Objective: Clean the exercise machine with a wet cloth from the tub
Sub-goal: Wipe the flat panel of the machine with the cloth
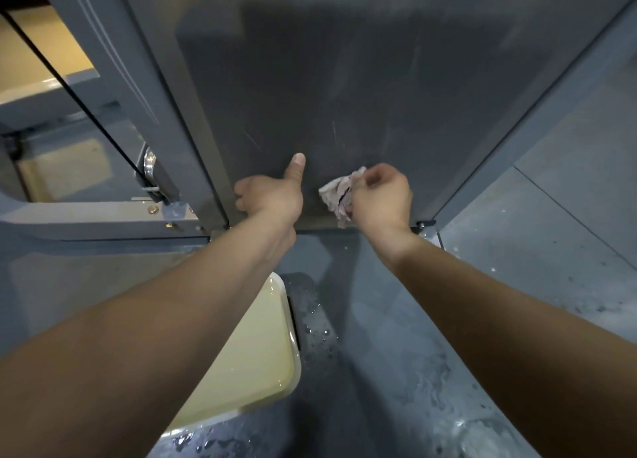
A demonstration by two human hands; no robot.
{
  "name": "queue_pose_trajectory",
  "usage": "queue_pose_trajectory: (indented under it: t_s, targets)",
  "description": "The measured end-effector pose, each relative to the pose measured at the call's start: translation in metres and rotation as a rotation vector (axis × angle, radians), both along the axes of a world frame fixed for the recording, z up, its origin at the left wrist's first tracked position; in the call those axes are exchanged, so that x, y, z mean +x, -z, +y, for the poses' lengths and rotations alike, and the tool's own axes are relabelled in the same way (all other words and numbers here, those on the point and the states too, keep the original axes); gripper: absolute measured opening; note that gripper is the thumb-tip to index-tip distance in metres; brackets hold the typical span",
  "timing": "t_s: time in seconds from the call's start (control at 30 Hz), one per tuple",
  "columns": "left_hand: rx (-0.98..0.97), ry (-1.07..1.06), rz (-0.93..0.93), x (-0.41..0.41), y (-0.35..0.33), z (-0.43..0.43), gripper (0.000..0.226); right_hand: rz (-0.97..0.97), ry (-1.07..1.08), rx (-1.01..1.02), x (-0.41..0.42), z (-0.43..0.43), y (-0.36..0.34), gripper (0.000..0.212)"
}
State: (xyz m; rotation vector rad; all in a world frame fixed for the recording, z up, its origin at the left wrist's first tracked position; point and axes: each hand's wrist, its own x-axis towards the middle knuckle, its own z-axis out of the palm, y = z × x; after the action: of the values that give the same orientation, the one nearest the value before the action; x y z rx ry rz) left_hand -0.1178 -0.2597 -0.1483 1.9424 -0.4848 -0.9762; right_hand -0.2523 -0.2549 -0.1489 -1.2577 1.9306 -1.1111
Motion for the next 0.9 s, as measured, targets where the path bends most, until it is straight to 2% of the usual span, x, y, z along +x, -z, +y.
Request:
queue_pose_trajectory:
  t_s: [0.07, 0.17, 0.23, 0.4, 0.5, 0.6, 0.67, 0.73, 0.8, 0.9]
  targets:
    - [0.008, -0.004, -0.013, -0.001, -0.002, 0.001, 0.099, -0.016, 0.023, 0.057, 0.0, -0.004, 0.001, 0.033]
    - [-0.002, -0.017, -0.01, -0.001, 0.0, -0.001, 0.102, -0.007, 0.003, -0.062, 0.0, -0.008, -0.007, 0.033]
    - [-0.003, -0.013, -0.004, -0.001, 0.001, 0.001, 0.102, 0.033, -0.029, -0.061, -0.002, -0.006, -0.009, 0.032]
    - [-0.007, 0.031, -0.073, -0.007, -0.014, 0.014, 0.093, -0.092, 0.008, 0.218, -0.005, -0.01, 0.006, 0.025]
    - [-0.067, 0.065, -0.294, -0.004, -0.011, 0.026, 0.082, -0.075, 0.096, 0.148, -0.015, -0.004, -0.008, 0.027]
    - [-0.249, 0.092, -0.513, 0.002, -0.009, 0.041, 0.074, -0.079, 0.227, -0.075, -0.024, 0.003, -0.031, 0.03]
    - [-0.353, 0.155, -0.69, 0.005, -0.013, 0.049, 0.072, -0.13, 0.175, -0.281, -0.016, 0.006, -0.05, 0.025]
    - [-0.456, 0.281, -0.897, 0.007, -0.015, 0.055, 0.077, -0.068, 0.024, -0.44, -0.009, 0.008, -0.055, 0.021]
    - [-0.501, 0.416, -1.067, 0.007, -0.017, 0.057, 0.083, 0.051, -0.083, -0.451, -0.014, 0.014, -0.044, 0.013]
    - [-0.488, 0.525, -1.163, 0.004, -0.025, 0.059, 0.09, 0.13, -0.095, -0.306, -0.026, 0.02, -0.023, 0.012]
